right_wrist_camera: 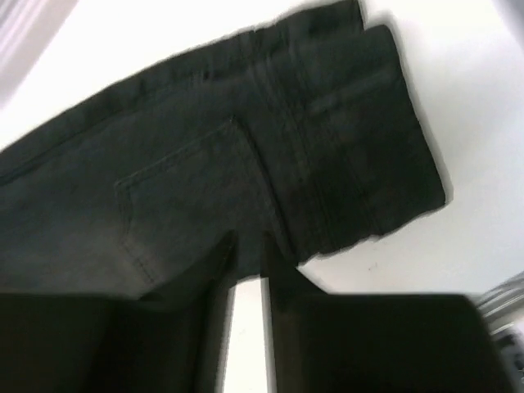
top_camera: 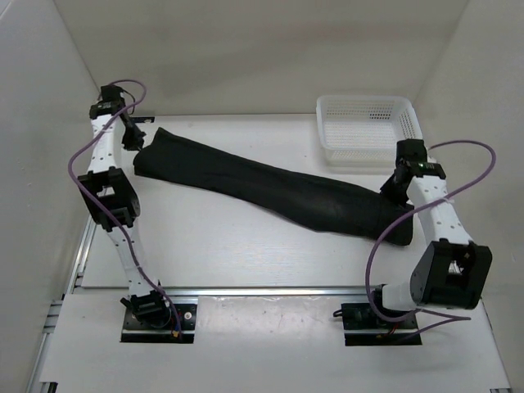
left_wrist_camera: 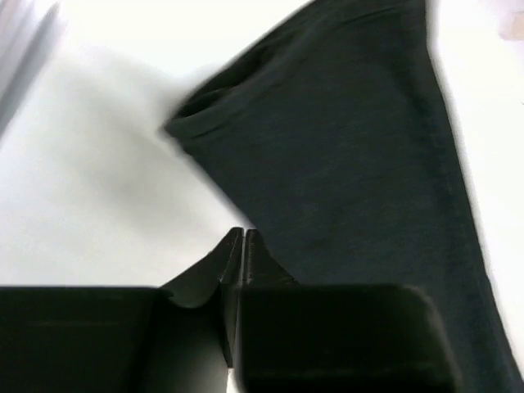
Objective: Fold and stack the trousers
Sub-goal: Fold the trousers
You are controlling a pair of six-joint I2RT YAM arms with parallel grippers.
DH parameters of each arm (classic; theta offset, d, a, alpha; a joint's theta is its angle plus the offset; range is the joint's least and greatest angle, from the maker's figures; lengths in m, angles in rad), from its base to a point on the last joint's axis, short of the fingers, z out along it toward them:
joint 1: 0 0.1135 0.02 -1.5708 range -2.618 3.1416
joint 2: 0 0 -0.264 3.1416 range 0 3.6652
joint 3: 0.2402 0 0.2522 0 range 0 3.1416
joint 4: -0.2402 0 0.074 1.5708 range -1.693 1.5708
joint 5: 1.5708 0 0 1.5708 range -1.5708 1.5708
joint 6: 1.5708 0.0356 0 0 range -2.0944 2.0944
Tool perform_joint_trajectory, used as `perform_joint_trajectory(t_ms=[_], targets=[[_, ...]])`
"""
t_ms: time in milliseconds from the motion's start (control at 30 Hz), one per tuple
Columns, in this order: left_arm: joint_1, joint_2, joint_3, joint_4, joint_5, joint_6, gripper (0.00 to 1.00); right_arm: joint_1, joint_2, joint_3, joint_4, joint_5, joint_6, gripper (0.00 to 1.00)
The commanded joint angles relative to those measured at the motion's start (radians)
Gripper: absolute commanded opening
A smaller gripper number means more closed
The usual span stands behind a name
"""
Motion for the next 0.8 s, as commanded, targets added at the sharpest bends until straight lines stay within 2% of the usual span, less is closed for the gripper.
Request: perform_joint_trajectory(t_ms=[0,33,67,100,167,200,300,333,467,567,633,700,733,767], targets=[[0.055,-0.12,-0.115,-0.004,-0.045,0.02,0.17,-0.035,-0.073,-0.108,-0.019,-0.229,0.026,0.18],[0.066,-0.12,-0.149,-0.004,-0.016,0.006,0.36,-0.035,-0.083,-0.131,-0.019,-0.269,0.035,0.17],[0.078,-0.107,-0.166,-0.004,-0.007,0.006,0.82,-0.035,-0.093,-0.153,-0.003,-0.309,0.044,0.17],[0.078,-0.076,-0.166,-0.004,0.002,0.006,0.89,-0.035,-0.105,-0.169,0.007,-0.343,0.044,0.23],[0.078,-0.025,-0.155,0.005,0.039,0.006,0.96,-0.035,-0.114,-0.194,0.016,-0.392,0.055,0.3],[0.078,0.026,-0.143,0.005,0.053,0.006,0.96,-0.035,-0.114,-0.208,0.025,-0.392,0.055,0.4],[0.078,0.094,-0.088,-0.004,0.062,-0.027,0.96,-0.046,-0.114,-0.208,0.025,-0.401,0.046,0.54],[0.078,0.122,-0.088,-0.004,0.062,-0.028,0.96,-0.046,-0.114,-0.199,0.025,-0.401,0.046,0.64],[0.06,0.176,-0.054,0.011,0.062,-0.052,0.98,-0.106,-0.114,-0.199,0.016,-0.492,0.046,0.85],[0.06,0.228,-0.02,0.011,0.062,-0.074,0.93,-0.135,-0.094,-0.235,0.03,-0.512,0.067,0.9],[0.06,0.252,0.003,0.011,0.071,-0.083,0.77,-0.176,-0.077,-0.274,0.04,-0.555,0.082,0.9],[0.06,0.263,0.015,0.011,0.081,-0.083,0.54,-0.199,-0.05,-0.301,0.073,-0.578,0.113,0.9],[0.06,0.263,0.015,0.011,0.081,-0.083,0.21,-0.209,-0.05,-0.314,0.082,-0.589,0.113,0.89],[0.06,0.263,0.015,0.011,0.081,-0.083,0.11,-0.209,-0.041,-0.323,0.093,-0.598,0.127,0.87]])
